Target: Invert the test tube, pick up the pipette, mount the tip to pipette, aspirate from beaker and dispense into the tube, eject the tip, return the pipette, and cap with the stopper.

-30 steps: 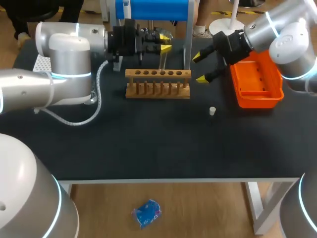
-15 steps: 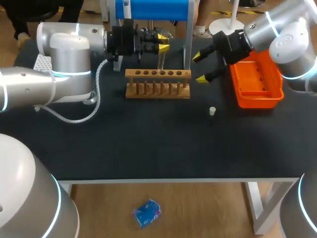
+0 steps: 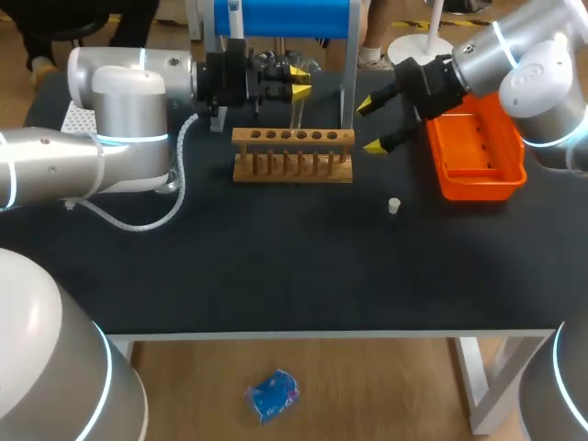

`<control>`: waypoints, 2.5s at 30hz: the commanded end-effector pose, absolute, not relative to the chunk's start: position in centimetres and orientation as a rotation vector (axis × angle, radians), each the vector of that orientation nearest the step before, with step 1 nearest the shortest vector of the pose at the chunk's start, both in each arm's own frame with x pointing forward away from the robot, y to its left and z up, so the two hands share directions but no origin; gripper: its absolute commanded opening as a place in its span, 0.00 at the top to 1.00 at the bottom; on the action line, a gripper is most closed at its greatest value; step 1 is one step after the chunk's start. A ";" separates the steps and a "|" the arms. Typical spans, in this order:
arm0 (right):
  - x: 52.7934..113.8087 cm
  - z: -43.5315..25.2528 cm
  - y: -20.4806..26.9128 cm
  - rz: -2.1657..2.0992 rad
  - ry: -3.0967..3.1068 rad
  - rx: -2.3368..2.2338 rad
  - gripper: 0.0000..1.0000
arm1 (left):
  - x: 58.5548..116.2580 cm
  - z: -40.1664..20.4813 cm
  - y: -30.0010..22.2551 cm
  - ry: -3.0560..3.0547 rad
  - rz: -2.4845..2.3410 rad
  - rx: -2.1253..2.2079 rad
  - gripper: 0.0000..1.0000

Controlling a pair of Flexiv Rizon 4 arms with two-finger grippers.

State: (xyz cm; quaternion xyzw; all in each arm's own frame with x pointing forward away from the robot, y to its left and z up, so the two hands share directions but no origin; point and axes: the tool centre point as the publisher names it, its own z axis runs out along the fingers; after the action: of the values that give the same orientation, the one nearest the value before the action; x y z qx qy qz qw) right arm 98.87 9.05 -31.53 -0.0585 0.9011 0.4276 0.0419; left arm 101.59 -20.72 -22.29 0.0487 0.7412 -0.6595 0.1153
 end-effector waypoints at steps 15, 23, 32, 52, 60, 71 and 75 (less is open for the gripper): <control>98.9 -31.6 9.0 1.310 2.759 -0.182 0.00 | 101.9 -22.4 -21.5 2.171 -1.948 0.158 1.00; 98.9 -31.6 9.0 1.310 2.759 -0.182 0.00 | 101.8 -22.4 -21.5 2.174 -1.947 0.154 1.00; 98.9 -31.6 9.0 1.310 2.759 -0.182 0.00 | 101.5 -22.9 -21.6 2.182 -1.961 0.134 1.00; 98.9 -31.6 9.0 1.310 2.759 -0.182 0.00 | 101.8 -24.3 -21.7 2.204 -1.950 0.142 1.00; 98.9 -31.6 9.0 1.310 2.759 -0.182 0.00 | 102.0 -25.2 -21.7 2.215 -1.949 0.137 1.00; 98.9 -31.6 9.0 1.310 2.759 -0.182 0.00 | 102.3 -27.0 -21.7 2.206 -1.963 0.112 1.00; 98.9 -31.6 9.0 1.310 2.759 -0.182 0.00 | 102.5 -27.6 -21.6 2.210 -1.970 0.102 1.00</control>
State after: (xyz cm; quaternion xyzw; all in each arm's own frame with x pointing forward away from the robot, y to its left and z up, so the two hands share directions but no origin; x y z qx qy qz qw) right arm 98.88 9.01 -31.52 -0.0585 0.9009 0.4281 0.0417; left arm 102.01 -21.50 -27.01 0.0310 0.7456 -0.6592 0.0930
